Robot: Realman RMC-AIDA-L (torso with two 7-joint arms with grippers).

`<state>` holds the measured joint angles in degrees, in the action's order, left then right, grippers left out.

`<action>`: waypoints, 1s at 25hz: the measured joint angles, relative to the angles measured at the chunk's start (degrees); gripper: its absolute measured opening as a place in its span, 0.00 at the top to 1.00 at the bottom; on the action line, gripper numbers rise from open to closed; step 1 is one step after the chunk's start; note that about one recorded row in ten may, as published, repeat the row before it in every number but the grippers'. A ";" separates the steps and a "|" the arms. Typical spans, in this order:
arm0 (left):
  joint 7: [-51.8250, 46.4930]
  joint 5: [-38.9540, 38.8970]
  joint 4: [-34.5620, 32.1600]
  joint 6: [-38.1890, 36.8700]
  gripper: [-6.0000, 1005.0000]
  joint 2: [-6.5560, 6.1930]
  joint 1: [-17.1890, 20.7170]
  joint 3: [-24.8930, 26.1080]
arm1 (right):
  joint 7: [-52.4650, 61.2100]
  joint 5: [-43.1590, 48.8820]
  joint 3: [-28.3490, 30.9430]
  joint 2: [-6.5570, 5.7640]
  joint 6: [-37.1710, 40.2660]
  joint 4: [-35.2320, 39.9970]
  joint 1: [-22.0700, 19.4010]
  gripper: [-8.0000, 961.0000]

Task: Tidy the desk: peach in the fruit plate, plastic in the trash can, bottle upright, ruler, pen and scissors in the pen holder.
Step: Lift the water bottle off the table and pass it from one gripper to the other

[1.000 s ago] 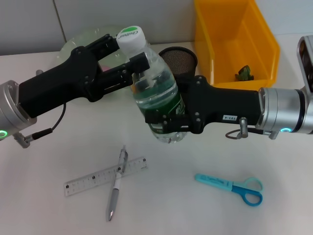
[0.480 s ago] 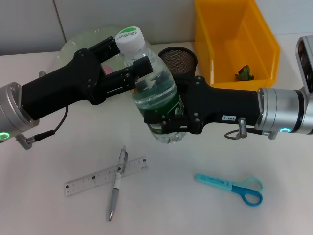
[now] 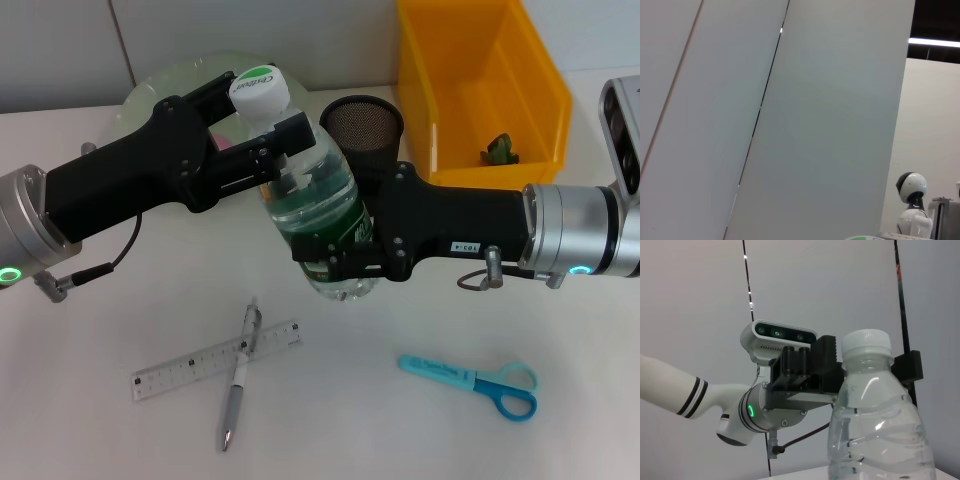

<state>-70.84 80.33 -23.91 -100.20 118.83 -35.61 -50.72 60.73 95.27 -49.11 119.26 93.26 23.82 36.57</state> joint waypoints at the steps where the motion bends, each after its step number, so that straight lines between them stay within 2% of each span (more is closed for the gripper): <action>1: 0.00 0.00 0.00 0.00 0.19 0.00 0.00 0.00 | 0.00 0.00 0.00 0.00 0.00 0.00 0.00 0.20; 6: 0.00 0.00 0.00 -0.04 0.19 0.00 0.00 0.00 | 0.00 -0.09 0.16 0.00 -0.02 0.03 0.00 0.20; 17: 0.09 0.00 0.00 -0.17 0.33 0.00 0.16 0.00 | 0.00 -0.18 -0.02 0.00 -0.03 0.03 0.00 0.20; 22: 0.09 0.00 0.00 -0.17 0.33 0.00 0.13 0.01 | -0.04 -0.18 -0.02 0.00 -0.01 0.00 0.00 0.20; 25: 0.09 0.00 0.00 -0.17 0.41 0.00 0.11 0.01 | -0.03 -0.18 0.01 0.00 0.05 0.06 -0.06 0.20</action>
<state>-70.75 80.33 -23.91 -100.37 118.83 -35.49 -50.71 60.70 95.09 -49.09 119.26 93.31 23.88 36.50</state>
